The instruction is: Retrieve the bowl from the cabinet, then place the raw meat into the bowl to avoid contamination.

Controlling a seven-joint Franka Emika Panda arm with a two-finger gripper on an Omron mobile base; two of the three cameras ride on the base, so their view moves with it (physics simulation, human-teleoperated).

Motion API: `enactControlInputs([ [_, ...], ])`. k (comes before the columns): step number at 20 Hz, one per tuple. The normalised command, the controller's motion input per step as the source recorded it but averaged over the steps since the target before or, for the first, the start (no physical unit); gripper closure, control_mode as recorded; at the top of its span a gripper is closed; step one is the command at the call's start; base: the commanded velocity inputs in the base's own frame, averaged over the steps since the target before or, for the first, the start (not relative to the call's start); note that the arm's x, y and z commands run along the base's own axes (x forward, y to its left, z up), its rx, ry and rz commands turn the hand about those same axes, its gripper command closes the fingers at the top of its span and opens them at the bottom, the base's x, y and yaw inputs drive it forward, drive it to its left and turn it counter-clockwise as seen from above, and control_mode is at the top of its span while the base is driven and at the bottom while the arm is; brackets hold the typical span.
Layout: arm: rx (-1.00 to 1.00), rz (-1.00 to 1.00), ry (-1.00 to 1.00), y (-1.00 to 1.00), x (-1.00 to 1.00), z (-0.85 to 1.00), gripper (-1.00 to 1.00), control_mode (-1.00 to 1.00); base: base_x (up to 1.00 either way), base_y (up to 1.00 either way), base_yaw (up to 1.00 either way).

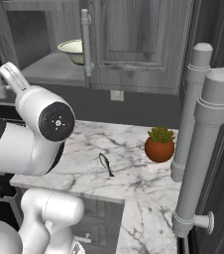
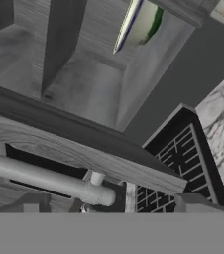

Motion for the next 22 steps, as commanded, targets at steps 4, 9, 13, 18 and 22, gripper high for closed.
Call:
enactControlInputs([
  [4, 0.04, 0.02, 0.0, 0.01, 0.06, 0.0, -1.0, -1.0, 0.0, 0.0, 0.0],
  [9, 0.06, 0.03, 0.0, 0.0, 0.21, 0.06, -1.0, -1.0, 0.0, 0.0, 0.0],
  [13, 0.06, 0.03, 0.01, 0.0, 0.32, 0.01, -1.0, -1.0, 0.0, 0.0, 0.0],
  [18, 0.05, 0.04, 0.03, 0.05, 0.38, 0.0, -1.0, -1.0, 0.0, 0.0, 0.0],
  [22, 0.04, 0.04, 0.03, 0.09, 0.41, 0.0, -1.0, -1.0, 0.0, 0.0, 0.0],
])
